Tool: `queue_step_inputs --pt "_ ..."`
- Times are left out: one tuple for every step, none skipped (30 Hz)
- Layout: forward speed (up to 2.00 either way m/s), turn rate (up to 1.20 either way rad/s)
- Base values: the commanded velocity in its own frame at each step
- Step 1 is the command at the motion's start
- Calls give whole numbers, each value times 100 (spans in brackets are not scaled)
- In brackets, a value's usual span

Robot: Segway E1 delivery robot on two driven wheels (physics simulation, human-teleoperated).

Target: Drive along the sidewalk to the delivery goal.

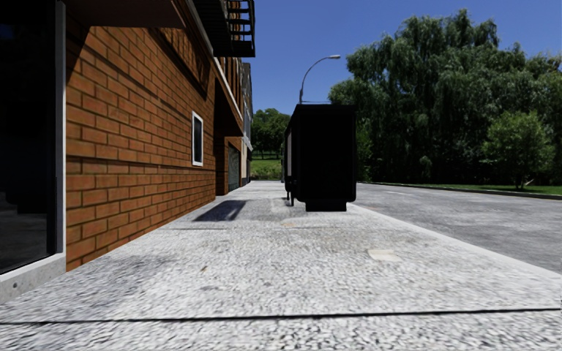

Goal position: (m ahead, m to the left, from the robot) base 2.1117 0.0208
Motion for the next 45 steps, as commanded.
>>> queue_step_inputs --pt "143 0" --pt "143 0" --pt "143 0" --pt "143 0" --pt "143 0" --pt "143 0" --pt "143 0" --pt "143 0" --pt "143 0" --pt "143 0" --pt "143 0" --pt "143 0" --pt "143 0" --pt "143 0" --pt "143 0" --pt "143 0" --pt "143 0" --pt "143 0" --pt "143 0" --pt "143 0" --pt "143 0" --pt "143 0" --pt "143 0" --pt "143 0" --pt "143 0" --pt "143 0" --pt "143 0" --pt "143 0" --pt "143 0" --pt "143 0" --pt "143 0" --pt "143 0" --pt "143 0" --pt "143 0" --pt "143 0" --pt "143 0" --pt "143 0" --pt "143 0" --pt "143 0" --pt "143 0" --pt "143 0" --pt "143 0" --pt "143 0" --pt "143 0" --pt "143 0"
